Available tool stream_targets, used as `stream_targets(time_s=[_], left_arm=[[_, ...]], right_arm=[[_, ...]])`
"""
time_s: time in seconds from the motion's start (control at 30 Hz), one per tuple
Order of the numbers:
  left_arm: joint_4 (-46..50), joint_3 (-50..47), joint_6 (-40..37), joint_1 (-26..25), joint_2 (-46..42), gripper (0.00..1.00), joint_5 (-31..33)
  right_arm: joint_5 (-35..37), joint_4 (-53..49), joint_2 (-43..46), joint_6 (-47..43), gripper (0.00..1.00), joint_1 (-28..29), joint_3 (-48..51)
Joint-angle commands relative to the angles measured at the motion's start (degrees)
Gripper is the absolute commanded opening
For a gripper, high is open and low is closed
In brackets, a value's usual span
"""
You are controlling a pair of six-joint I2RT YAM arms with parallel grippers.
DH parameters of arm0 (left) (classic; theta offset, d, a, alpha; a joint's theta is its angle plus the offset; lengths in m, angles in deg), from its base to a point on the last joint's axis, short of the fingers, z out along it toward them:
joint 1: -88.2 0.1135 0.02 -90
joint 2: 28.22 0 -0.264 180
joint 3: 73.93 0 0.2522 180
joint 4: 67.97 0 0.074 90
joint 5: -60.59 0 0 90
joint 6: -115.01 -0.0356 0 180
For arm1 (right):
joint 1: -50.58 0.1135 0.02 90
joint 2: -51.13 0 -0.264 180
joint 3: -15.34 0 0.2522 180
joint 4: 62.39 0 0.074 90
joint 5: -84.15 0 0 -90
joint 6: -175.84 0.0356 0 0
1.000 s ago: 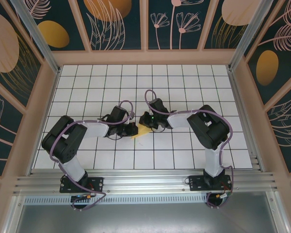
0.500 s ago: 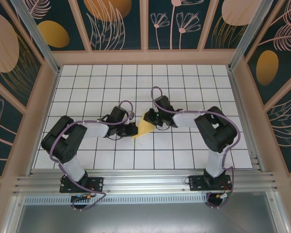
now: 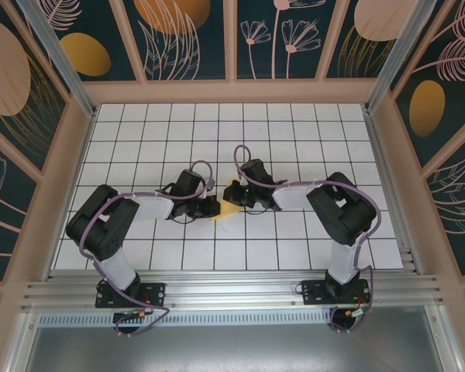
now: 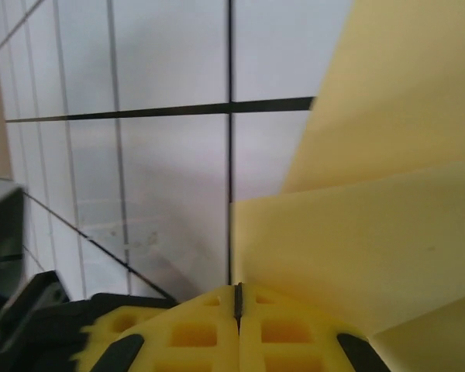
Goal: Fold a paper plane with a square sheet of paper (pick it up from the middle)
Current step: Fourth fold the wing at the center of the table.
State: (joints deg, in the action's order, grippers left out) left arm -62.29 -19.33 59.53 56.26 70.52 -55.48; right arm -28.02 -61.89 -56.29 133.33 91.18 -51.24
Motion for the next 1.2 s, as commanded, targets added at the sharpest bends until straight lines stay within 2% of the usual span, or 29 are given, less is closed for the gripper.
stream_targets(time_s=[0.0, 0.17, 0.3, 1.17], left_arm=[[5.1, -1.4, -0.1, 0.2, 3.3, 0.0, 7.2], [5.4, -2.2, -0.1, 0.2, 3.5, 0.0, 8.4], [6.1, -3.2, -0.7, 0.3, 3.7, 0.0, 10.0], [5.2, -4.8, -1.5, 0.2, 4.9, 0.0, 10.3]], right_arm=[[0.0, 1.5, -2.6, 0.2, 0.07, -0.1, 0.0], [3.8, -1.1, -4.1, -0.8, 0.08, -1.1, -0.3], [4.1, -1.6, -3.7, -1.6, 0.09, -2.8, -0.4], [1.4, -3.1, -6.8, -5.6, 0.13, -14.9, -4.2]])
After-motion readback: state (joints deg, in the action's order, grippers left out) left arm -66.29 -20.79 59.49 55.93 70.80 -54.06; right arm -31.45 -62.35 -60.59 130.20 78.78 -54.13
